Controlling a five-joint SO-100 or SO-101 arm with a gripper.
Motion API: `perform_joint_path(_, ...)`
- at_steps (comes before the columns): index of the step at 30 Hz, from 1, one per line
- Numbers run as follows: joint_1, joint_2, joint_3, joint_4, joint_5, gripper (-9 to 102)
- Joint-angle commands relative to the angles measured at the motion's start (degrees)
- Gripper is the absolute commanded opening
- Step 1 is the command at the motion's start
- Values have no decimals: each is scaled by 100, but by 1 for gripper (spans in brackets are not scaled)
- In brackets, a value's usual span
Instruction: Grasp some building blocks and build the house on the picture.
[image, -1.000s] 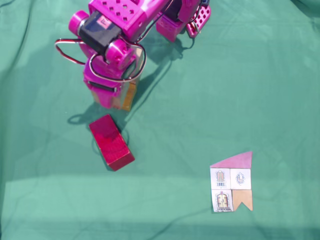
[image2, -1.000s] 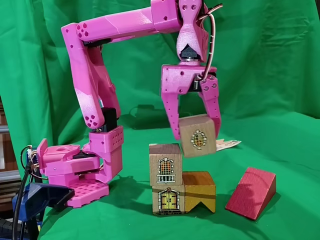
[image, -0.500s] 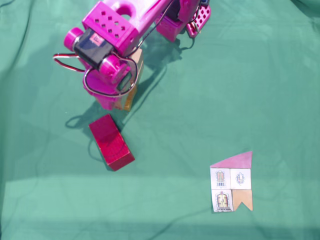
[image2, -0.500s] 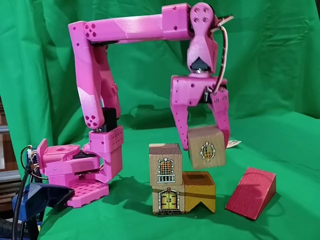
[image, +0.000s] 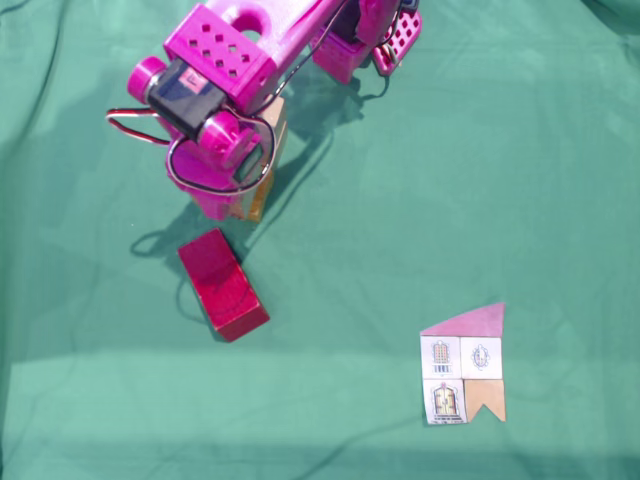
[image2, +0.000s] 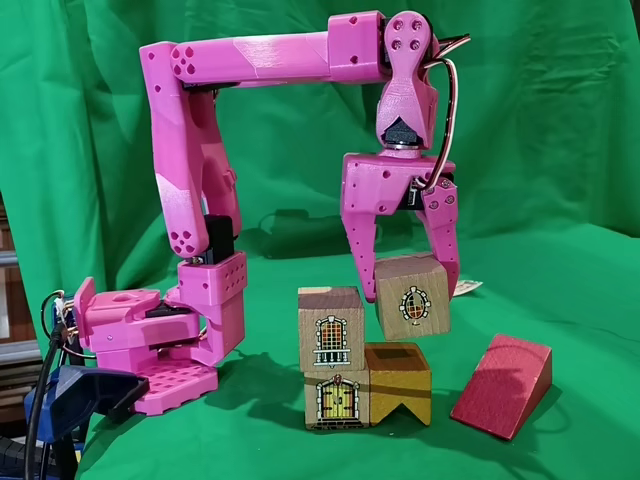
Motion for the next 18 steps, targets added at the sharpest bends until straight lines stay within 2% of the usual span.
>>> perform_joint_path(1, -26, 18, -123, 18, -35, 20)
perform_joint_path(18, -18, 220, -176, 26, -149, 23)
